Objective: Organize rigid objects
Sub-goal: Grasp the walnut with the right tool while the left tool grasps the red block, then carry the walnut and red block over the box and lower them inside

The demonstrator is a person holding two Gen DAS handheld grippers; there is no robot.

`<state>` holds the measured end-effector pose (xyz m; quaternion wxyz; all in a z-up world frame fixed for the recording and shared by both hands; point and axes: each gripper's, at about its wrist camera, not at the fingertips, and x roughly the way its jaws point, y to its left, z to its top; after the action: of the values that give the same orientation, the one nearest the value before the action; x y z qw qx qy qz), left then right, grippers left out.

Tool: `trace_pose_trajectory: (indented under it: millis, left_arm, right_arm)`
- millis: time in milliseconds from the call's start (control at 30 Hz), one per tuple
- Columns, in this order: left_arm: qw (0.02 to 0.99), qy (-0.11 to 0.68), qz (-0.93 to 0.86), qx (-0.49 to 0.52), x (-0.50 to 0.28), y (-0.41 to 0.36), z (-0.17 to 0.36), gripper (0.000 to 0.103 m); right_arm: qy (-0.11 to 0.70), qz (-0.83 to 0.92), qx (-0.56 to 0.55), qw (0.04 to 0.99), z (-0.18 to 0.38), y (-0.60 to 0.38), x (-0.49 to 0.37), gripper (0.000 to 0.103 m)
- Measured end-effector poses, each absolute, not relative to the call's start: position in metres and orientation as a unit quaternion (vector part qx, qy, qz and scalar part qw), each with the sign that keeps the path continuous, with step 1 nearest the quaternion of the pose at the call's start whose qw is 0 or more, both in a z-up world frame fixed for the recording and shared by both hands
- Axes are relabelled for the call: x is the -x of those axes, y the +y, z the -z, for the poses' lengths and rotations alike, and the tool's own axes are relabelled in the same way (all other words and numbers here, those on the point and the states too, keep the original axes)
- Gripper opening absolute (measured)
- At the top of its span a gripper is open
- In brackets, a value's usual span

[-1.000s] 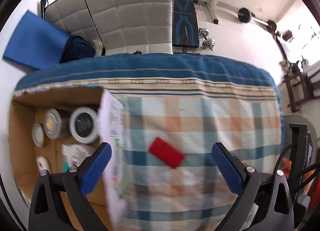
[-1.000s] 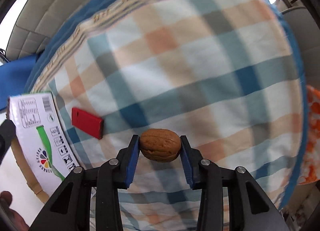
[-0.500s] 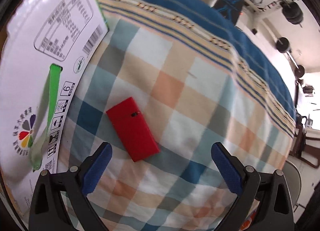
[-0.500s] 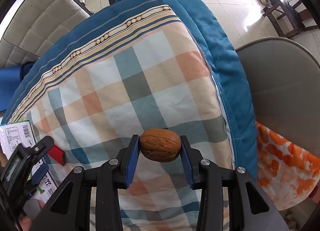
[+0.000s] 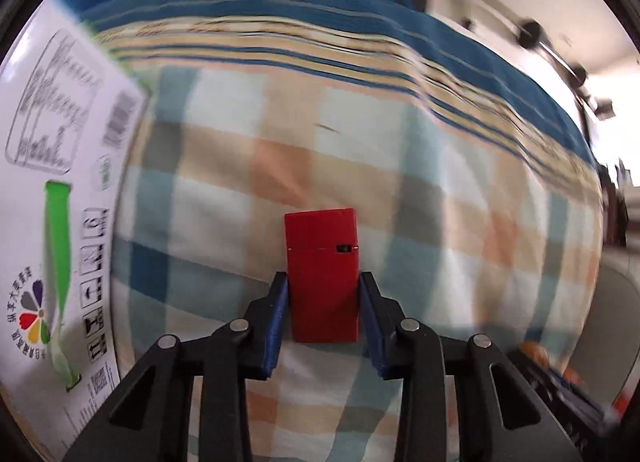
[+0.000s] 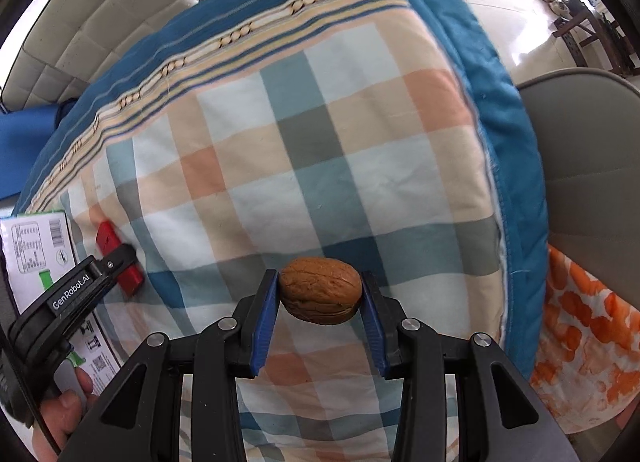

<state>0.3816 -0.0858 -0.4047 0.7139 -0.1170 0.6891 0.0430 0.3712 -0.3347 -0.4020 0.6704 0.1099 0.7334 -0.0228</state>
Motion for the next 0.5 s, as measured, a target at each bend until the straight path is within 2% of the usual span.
trace_pose_trajectory:
  millis: [67,167,333,433,467,500]
  left_arm:
    - [0.715,0.693,-0.026,0.086,-0.376,-0.092,0.406,0.032]
    - [0.712,0.696,-0.017,0.092,-0.372,-0.087,0.411,0.033]
    - [0.706,0.701,-0.018,0.096,-0.381,-0.086,0.411,0.043]
    - [0.71,0.7,-0.02,0.081,-0.382,-0.092,0.41,0.043]
    - [0.71,0.699,-0.021,0.078,-0.387,-0.097,0.412,0.04]
    - [0.712,0.698,-0.024,0.072,-0.387,-0.097,0.411,0.033]
  right_arm:
    - [0.739,0.015,-0.105,0.665,0.408,-0.331,-0.365,0.042]
    - [0.747,0.007,-0.104,0.657,0.418,-0.33,-0.359,0.042]
    - [0.75,0.007,-0.109,0.652,0.432,-0.329,-0.358,0.042]
    - [0.754,0.012,-0.113,0.646,0.442,-0.319,-0.365,0.043]
    - [0.756,0.014,-0.111,0.645,0.444,-0.318,-0.365,0.043]
    - [0.756,0.016,-0.11,0.645,0.446,-0.314,-0.368,0.043]
